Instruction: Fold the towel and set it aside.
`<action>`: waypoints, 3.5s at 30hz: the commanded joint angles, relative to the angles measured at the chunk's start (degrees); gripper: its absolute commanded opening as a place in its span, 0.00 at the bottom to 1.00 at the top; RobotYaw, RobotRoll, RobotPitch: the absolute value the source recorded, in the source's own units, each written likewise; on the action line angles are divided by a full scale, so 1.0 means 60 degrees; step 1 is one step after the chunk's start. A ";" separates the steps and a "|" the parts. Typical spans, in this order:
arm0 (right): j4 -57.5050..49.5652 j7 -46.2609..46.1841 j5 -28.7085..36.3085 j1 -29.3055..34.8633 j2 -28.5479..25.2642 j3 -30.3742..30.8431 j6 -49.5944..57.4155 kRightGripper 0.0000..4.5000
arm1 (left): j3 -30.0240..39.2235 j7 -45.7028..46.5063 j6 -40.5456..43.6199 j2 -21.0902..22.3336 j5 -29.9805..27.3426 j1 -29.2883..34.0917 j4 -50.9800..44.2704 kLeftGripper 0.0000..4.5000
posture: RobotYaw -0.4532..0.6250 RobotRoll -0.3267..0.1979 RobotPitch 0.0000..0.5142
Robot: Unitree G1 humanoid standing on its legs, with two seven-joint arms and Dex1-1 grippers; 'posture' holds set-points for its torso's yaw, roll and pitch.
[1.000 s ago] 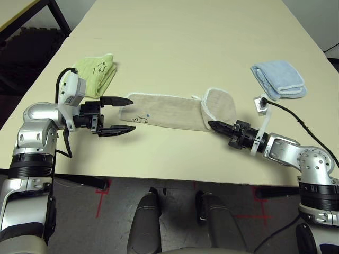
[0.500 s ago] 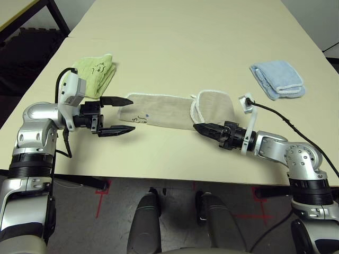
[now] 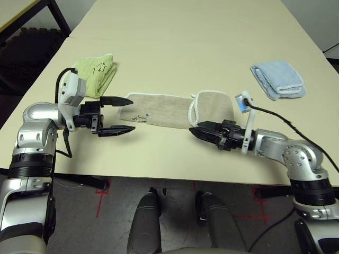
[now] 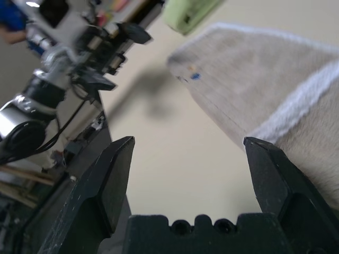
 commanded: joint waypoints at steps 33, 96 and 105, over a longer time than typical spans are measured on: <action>0.7649 0.7779 -0.4251 -0.1515 -0.1666 0.0084 -1.0627 1.00 | 0.0877 0.2789 0.3291 0.0241 -0.0903 0.1106 -0.1352 1.00 | 0.46 0.62 0.35; 0.6957 0.7295 -0.4589 -0.1327 -0.1799 0.0202 -1.0296 1.00 | 0.5317 1.1015 1.3151 -0.2875 -0.2723 -0.1081 0.0048 0.91 | 0.43 0.62 0.35; 0.6981 0.7287 -0.4646 -0.1332 -0.1796 0.0193 -1.0331 1.00 | 0.5164 1.0991 1.3113 -0.2777 -0.2824 -0.1081 0.0165 0.18 | 0.43 0.62 0.35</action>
